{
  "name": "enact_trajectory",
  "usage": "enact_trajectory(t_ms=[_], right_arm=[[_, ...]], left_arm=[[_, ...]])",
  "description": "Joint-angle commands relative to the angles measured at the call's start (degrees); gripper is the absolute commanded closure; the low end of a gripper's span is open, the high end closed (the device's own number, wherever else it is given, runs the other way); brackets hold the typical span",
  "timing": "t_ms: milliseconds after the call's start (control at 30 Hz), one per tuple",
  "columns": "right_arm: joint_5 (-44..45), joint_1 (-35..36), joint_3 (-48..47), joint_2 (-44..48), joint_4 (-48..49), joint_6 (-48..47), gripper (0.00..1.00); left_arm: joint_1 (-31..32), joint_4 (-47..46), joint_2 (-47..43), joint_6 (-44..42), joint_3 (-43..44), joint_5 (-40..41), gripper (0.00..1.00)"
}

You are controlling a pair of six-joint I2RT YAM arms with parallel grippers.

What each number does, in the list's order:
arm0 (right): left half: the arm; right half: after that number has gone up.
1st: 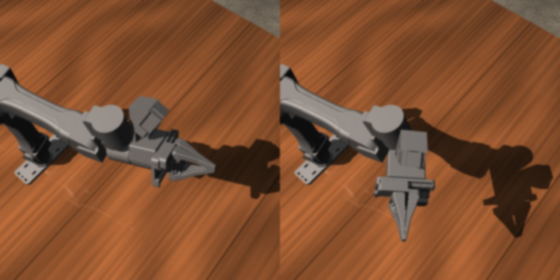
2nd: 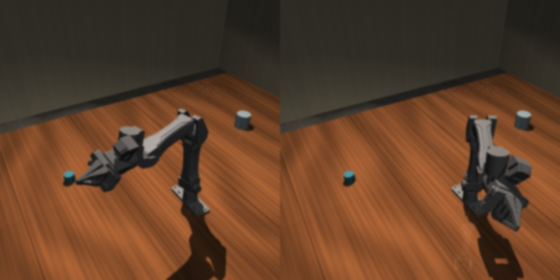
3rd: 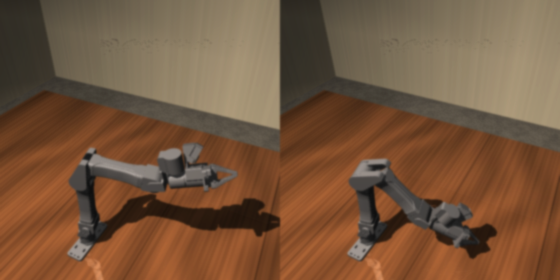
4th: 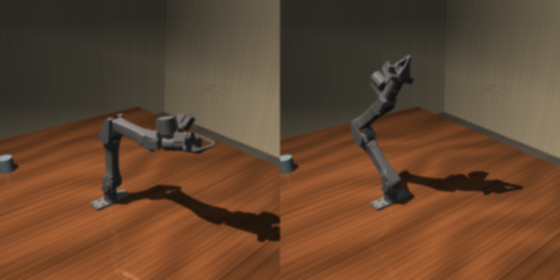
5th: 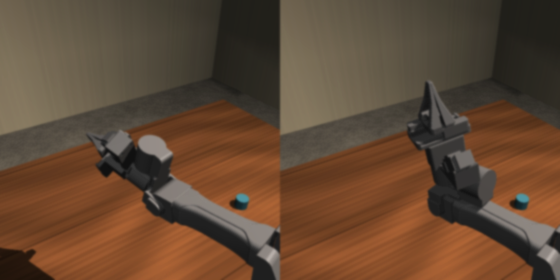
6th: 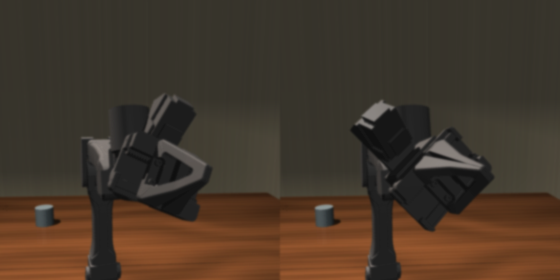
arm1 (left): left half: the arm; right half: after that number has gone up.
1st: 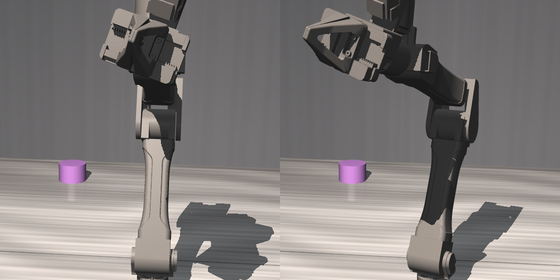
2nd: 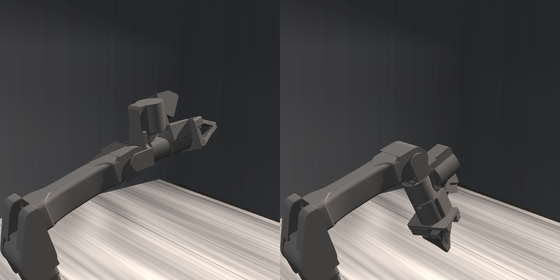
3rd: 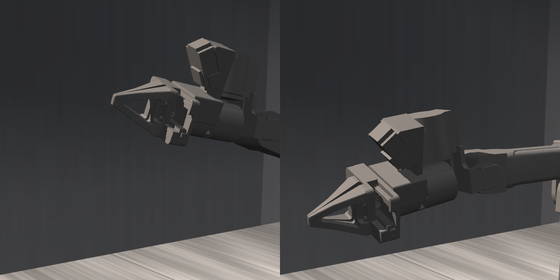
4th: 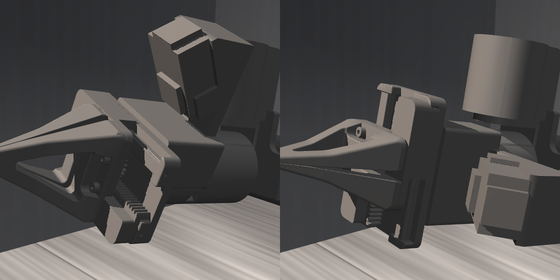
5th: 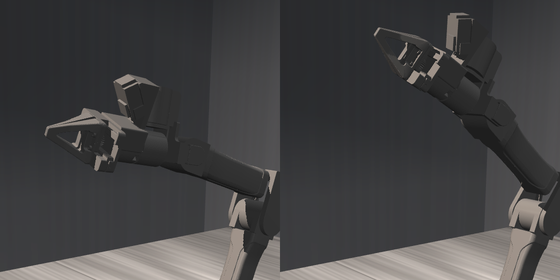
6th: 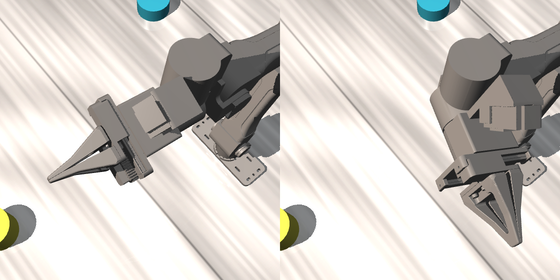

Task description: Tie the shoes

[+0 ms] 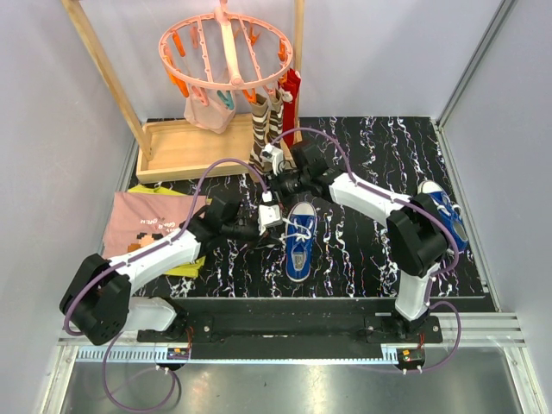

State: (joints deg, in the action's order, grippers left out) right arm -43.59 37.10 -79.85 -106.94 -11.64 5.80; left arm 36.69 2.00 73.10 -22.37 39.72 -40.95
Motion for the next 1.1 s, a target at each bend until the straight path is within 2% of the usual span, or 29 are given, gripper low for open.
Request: enact_trajectory(t_ms=[0,167,300,400,500,600,667,733,833,1067], right_arm=[[-0.4,0.2,-2.2,3.0,4.8,6.9,1.0],[2.5,-6.4,4.0,11.8,0.9,4.8,1.0],[3.8,-11.2,11.5,24.6,-3.8,1.2,1.0],[3.2,-11.4,18.7,34.2,-5.7,-0.2,1.0],[-0.1,-10.7,24.6,41.5,-5.9,3.7,1.0],[-1.8,-7.4,28.5,46.6,-5.8,4.6,1.0],[-1.1,-2.6,30.0,49.6,-4.9,4.6,1.0],[-0.4,1.3,30.6,50.7,-3.7,4.7,1.0],[2.8,3.1,30.1,48.9,-1.6,2.9,1.0],[3.7,5.0,22.8,35.8,11.1,9.0,1.0]], left_arm=[[0.0,-2.1,-2.3,-2.4,-0.1,-1.8,1.0],[0.0,-2.2,-3.0,-2.9,-0.4,-1.4,1.0],[0.0,-2.2,-3.6,-2.5,-1.3,-1.4,1.0],[0.0,-3.0,-3.1,-1.7,-1.3,-0.9,1.0],[0.0,-3.1,-2.3,-1.4,-0.6,-0.5,1.0],[-0.3,-3.7,-1.6,-0.5,-0.2,-0.4,1.0],[-0.5,-3.8,-0.5,0.2,0.3,-0.5,1.0],[-1.0,-4.0,0.1,0.9,0.9,-0.7,1.0],[-1.2,-4.2,0.5,1.0,1.2,-1.0,1.0],[-1.6,-4.6,0.6,1.5,0.6,-1.2,1.0]])
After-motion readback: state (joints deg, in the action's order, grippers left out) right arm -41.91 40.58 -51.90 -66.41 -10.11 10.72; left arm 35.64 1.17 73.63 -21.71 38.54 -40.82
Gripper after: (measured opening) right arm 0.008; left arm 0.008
